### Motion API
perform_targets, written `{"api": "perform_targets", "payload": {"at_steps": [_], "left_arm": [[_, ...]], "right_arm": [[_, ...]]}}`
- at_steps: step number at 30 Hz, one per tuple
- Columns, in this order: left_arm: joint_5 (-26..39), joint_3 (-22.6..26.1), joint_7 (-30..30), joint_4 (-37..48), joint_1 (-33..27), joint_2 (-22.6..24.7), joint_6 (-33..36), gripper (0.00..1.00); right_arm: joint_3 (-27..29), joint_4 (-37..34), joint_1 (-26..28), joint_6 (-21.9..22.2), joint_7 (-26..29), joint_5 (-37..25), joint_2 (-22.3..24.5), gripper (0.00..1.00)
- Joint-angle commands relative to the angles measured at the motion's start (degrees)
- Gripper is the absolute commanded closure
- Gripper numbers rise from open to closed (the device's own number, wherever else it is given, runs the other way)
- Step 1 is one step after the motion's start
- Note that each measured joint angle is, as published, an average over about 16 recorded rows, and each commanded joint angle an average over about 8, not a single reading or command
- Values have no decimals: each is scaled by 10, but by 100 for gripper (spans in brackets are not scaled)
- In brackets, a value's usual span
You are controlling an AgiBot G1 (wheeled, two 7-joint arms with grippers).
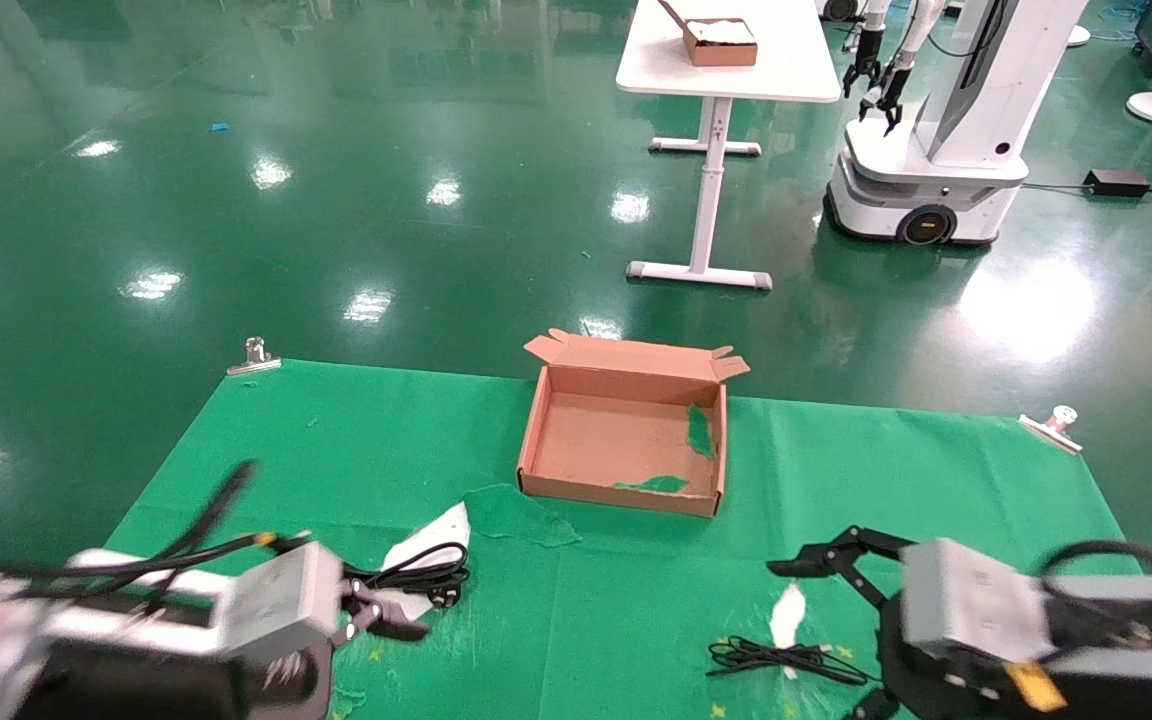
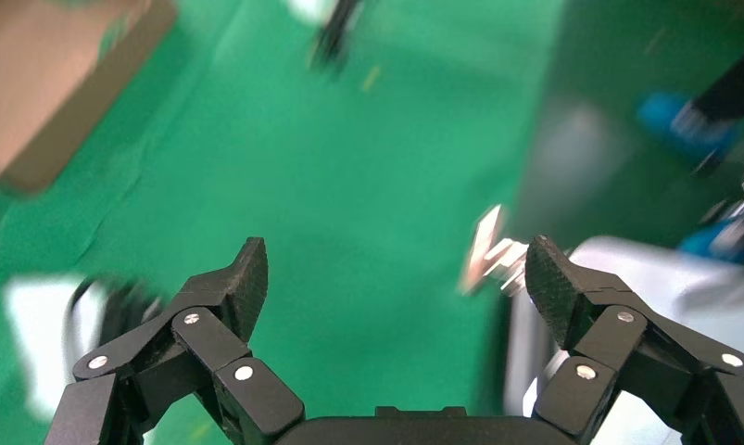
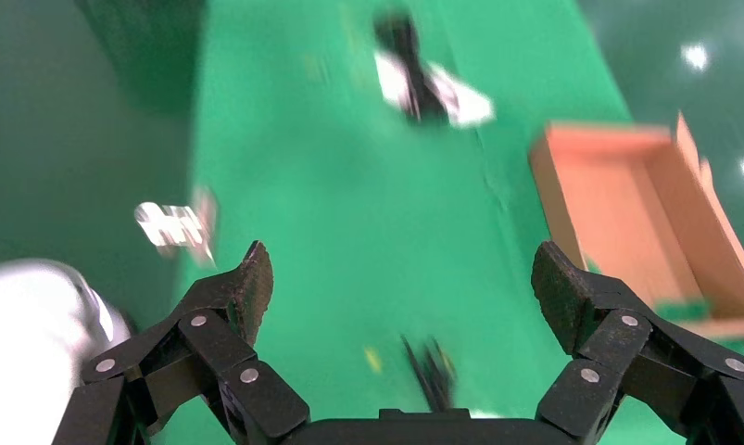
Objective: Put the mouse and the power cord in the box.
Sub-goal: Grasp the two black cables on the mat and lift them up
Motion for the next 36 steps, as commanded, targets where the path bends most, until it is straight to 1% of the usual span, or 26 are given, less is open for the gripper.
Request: {"api": "perform_targets", "payload": {"at_steps": [1,3,5,10,12,16,19,22,27,30,36], "left_arm": [[64,27,-13,23,-33,25,-1,0],[94,40,-12,40,-48,40,-6,0],[108,47,-11,47,-56,47,-8,0],[125,54,-12,49,-60,50,-10,0],[145,60,-20,42,-60,50,-13,0],[222,89,-52,35,-71,72,-29,0],[287,112,-72,53,-82,105,-53,0],[339,132,-72,100,-96,146,-83,0],[403,158,-45,209,-124,216,-140,0],[422,167,-21,273,-138,253,-172,0],[437,176,33,395,-159,313,-229,0]], "right_arm": [[-16,2,16,9,9,-48,-6,0],[-24,2,23,15,16,-69,-10,0],[-28,3,26,18,17,-80,-11,0],[-30,0,28,17,15,-83,-13,0],[-29,-3,27,14,11,-78,-13,0],[-30,-6,25,12,2,-76,-15,0],[-30,-6,25,14,-1,-77,-17,0],[-29,-5,27,16,-1,-78,-18,0],[-28,-4,25,16,0,-78,-14,0],[-27,-4,23,17,-1,-79,-8,0],[-23,-7,19,21,-3,-83,6,0]]}}
